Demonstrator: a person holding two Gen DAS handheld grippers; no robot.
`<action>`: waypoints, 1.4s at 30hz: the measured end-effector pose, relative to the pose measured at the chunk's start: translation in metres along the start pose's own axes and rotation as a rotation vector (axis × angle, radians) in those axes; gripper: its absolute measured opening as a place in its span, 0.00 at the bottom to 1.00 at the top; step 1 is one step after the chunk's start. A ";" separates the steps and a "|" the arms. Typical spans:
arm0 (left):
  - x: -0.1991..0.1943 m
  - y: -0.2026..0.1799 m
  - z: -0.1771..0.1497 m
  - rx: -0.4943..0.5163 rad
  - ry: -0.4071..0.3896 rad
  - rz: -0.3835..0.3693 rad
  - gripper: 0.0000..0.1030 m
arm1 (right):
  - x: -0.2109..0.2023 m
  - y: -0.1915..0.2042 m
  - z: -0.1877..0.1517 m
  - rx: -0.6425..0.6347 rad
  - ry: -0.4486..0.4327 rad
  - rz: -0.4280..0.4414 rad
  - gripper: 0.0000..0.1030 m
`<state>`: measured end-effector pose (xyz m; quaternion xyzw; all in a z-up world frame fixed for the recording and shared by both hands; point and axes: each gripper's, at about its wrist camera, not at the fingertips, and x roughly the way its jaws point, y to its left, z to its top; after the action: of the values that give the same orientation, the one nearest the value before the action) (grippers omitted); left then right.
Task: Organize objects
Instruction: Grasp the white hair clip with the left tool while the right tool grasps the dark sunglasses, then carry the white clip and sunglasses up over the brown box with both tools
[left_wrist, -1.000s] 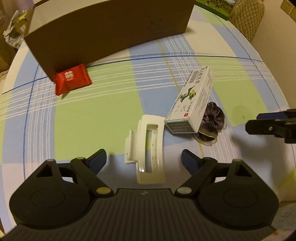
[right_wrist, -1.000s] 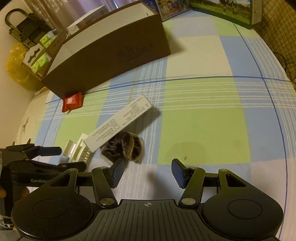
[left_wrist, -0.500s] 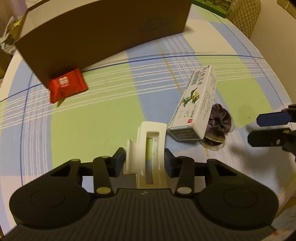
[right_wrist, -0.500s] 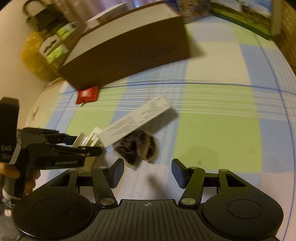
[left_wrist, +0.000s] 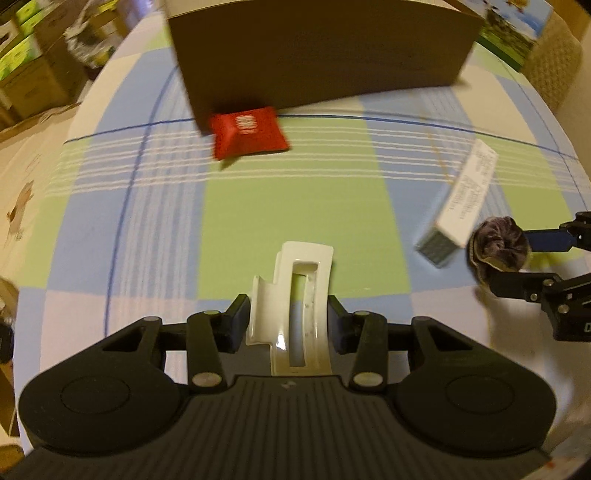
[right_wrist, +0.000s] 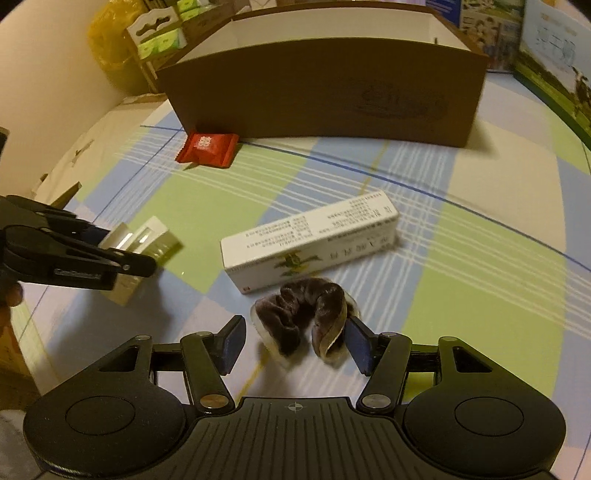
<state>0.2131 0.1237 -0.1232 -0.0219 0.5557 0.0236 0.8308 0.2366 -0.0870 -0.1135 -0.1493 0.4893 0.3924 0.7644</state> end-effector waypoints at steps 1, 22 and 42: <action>0.000 0.003 0.000 -0.009 0.000 0.004 0.37 | 0.003 0.001 0.001 -0.009 -0.001 -0.007 0.55; 0.001 0.008 -0.001 -0.021 -0.005 0.024 0.38 | 0.002 -0.004 -0.016 0.002 -0.035 -0.045 0.23; 0.000 0.000 -0.006 0.001 -0.016 0.030 0.37 | -0.014 -0.009 -0.036 0.087 -0.022 -0.038 0.23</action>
<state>0.2070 0.1237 -0.1253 -0.0128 0.5492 0.0360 0.8348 0.2176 -0.1215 -0.1204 -0.1211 0.4945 0.3578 0.7828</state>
